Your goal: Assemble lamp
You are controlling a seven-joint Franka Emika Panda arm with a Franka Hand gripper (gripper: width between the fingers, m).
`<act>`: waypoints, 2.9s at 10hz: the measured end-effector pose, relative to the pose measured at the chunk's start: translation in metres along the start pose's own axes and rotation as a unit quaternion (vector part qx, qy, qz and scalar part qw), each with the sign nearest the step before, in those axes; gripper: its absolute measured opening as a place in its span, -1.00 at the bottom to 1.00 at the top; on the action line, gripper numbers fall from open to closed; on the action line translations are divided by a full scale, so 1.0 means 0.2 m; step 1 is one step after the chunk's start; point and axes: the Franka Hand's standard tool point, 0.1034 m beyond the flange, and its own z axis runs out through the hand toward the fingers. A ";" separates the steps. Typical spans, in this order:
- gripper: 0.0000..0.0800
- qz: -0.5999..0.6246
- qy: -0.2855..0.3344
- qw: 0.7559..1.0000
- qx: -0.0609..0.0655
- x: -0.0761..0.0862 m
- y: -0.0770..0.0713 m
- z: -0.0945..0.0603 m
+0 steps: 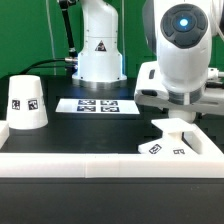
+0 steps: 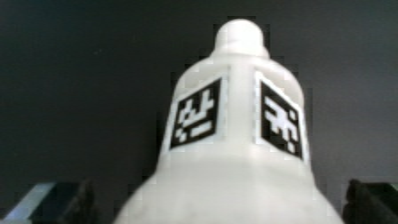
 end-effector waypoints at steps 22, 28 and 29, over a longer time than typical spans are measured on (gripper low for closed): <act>0.44 -0.121 0.238 0.962 0.057 0.14 0.26 -0.84; 0.44 -0.149 0.425 0.893 0.029 0.20 0.28 -0.90; 0.44 -0.171 0.467 0.867 0.010 0.21 0.28 -0.96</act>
Offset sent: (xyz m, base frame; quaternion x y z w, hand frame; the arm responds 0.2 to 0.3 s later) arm 0.0127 -0.0057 0.0038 -0.0116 -0.0126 -0.0073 0.9998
